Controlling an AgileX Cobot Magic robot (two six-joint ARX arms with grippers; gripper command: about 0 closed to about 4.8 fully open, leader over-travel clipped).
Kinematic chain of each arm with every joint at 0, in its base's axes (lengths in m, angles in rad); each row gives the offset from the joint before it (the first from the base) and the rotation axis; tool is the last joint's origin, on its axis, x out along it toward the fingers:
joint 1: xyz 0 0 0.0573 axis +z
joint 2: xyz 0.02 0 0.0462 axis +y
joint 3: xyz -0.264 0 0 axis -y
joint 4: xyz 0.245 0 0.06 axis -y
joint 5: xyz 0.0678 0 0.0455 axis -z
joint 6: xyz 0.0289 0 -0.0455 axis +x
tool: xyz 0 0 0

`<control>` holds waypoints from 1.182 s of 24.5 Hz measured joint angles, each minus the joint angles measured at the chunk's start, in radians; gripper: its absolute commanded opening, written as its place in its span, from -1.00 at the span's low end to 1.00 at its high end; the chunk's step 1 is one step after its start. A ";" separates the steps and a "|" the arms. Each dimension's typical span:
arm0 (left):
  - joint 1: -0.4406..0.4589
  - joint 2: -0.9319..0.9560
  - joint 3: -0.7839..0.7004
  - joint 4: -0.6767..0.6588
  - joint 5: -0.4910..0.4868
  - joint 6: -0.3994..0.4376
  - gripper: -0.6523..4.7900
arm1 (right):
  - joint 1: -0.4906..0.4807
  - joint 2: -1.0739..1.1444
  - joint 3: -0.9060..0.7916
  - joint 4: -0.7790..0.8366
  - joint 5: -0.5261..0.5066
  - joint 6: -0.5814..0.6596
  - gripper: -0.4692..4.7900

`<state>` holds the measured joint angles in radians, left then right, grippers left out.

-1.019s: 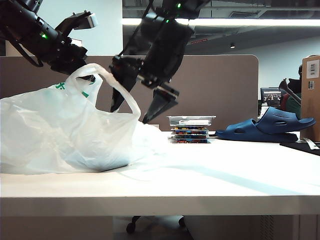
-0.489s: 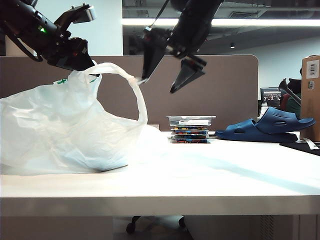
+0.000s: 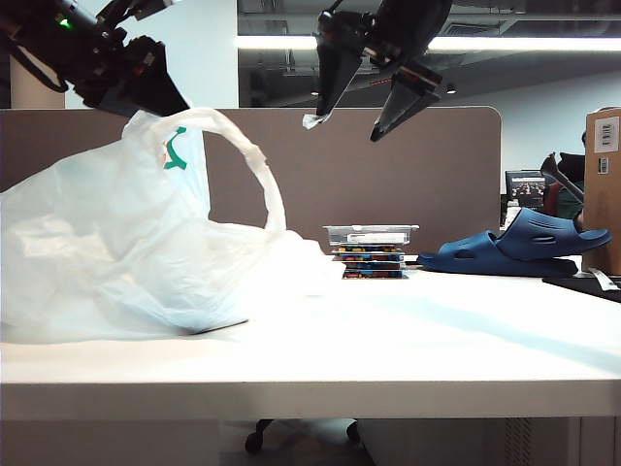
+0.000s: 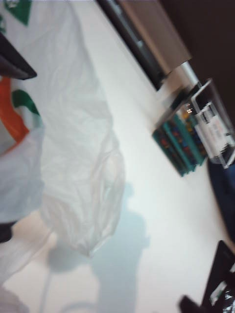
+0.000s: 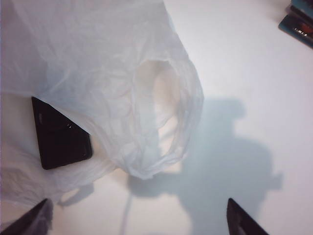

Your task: Put the power bank into the bag.

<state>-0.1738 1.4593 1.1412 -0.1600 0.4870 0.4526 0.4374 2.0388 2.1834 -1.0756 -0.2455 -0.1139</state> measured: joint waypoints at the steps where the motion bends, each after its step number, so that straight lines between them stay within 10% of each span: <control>1: 0.000 -0.001 0.000 -0.042 0.000 0.000 0.39 | -0.001 -0.006 0.000 0.000 0.000 0.000 1.00; 22: -0.002 -0.325 0.000 -0.375 -0.093 0.006 0.39 | -0.011 -0.082 -0.002 -0.117 0.043 -0.012 0.95; 27: 0.000 -0.415 0.000 -0.372 -0.297 0.006 0.31 | -0.042 -0.138 -0.001 -0.172 0.044 -0.012 -0.39; 29: 0.000 -0.452 0.000 -0.367 -0.347 0.008 -0.17 | -0.083 -0.170 -0.002 -0.195 0.044 -0.013 -0.81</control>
<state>-0.1734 1.0073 1.1412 -0.5274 0.1398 0.4602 0.3542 1.8690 2.1811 -1.2705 -0.2016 -0.1268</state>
